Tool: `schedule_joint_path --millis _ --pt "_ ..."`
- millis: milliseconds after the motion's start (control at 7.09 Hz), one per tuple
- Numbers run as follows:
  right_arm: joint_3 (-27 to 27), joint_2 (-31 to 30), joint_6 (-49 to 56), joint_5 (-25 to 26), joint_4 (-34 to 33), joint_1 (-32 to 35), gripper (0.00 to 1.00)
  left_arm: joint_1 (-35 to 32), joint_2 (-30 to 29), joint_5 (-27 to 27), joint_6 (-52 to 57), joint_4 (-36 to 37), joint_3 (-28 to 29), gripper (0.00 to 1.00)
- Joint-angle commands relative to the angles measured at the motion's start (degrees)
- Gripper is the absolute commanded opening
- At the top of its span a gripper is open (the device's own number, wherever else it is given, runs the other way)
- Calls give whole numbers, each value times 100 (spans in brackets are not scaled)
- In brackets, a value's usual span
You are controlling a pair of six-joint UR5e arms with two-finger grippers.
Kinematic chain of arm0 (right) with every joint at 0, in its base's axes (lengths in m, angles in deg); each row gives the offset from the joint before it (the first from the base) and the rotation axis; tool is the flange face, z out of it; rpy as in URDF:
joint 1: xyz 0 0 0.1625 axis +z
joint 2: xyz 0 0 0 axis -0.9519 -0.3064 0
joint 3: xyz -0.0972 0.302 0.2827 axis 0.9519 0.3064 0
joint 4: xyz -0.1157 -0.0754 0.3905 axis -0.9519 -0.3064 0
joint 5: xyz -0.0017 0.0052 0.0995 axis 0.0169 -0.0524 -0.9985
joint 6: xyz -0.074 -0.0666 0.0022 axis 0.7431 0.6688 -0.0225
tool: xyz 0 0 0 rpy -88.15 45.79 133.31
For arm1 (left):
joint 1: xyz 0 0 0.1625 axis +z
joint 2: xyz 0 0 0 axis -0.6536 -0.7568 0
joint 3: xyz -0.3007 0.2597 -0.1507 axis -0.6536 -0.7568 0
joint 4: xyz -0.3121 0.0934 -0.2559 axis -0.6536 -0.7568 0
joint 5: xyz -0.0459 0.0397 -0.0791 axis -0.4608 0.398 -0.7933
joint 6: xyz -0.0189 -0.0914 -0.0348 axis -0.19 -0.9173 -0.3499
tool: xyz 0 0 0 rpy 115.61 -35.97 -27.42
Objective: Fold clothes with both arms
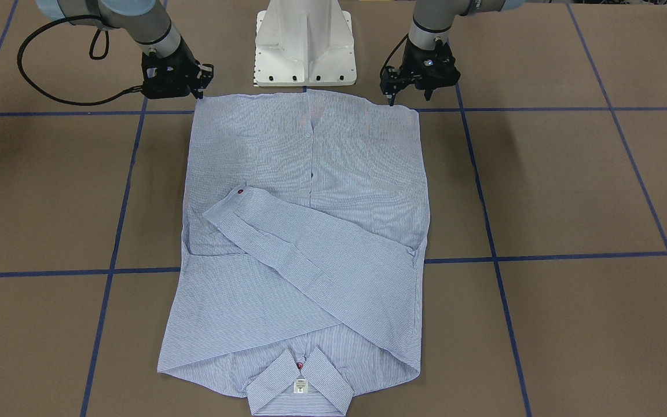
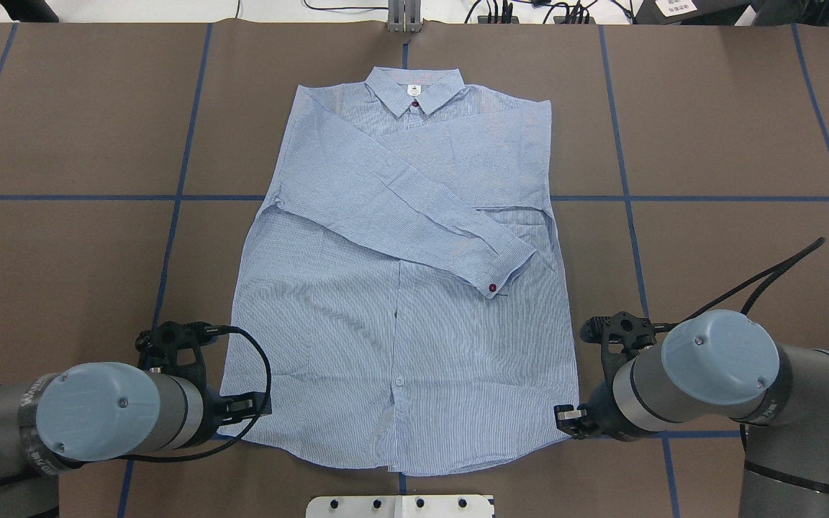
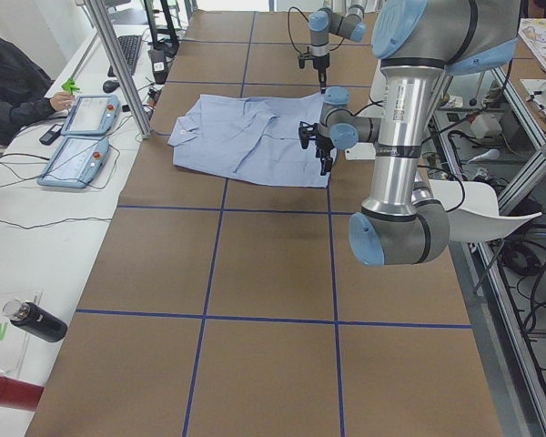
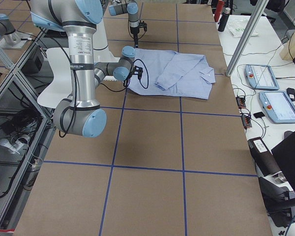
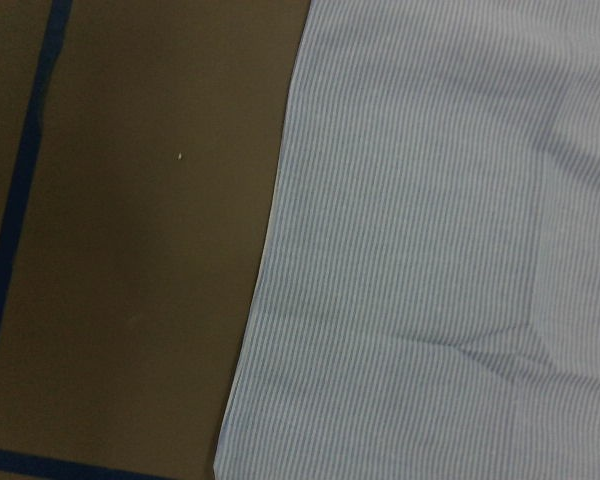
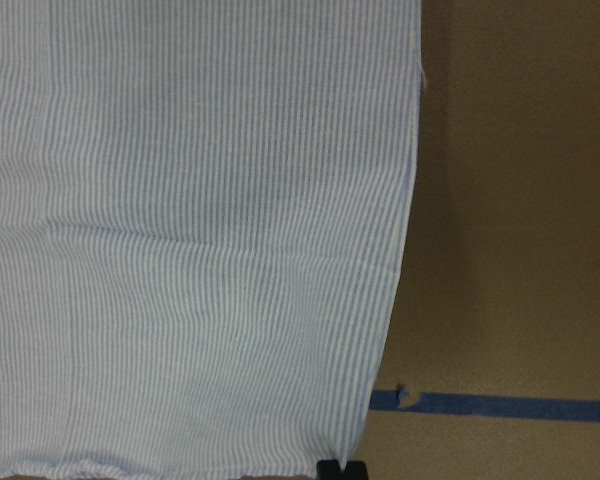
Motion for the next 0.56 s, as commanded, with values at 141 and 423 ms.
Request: schedule_joint_path --millis 141,423 --pt "-2 -11 0 -19 -9 71 0 48 -9 -1 -44 -181 234 75" --pt "-2 -2 0 -19 0 80 0 48 26 -1 -9 -181 348 74"
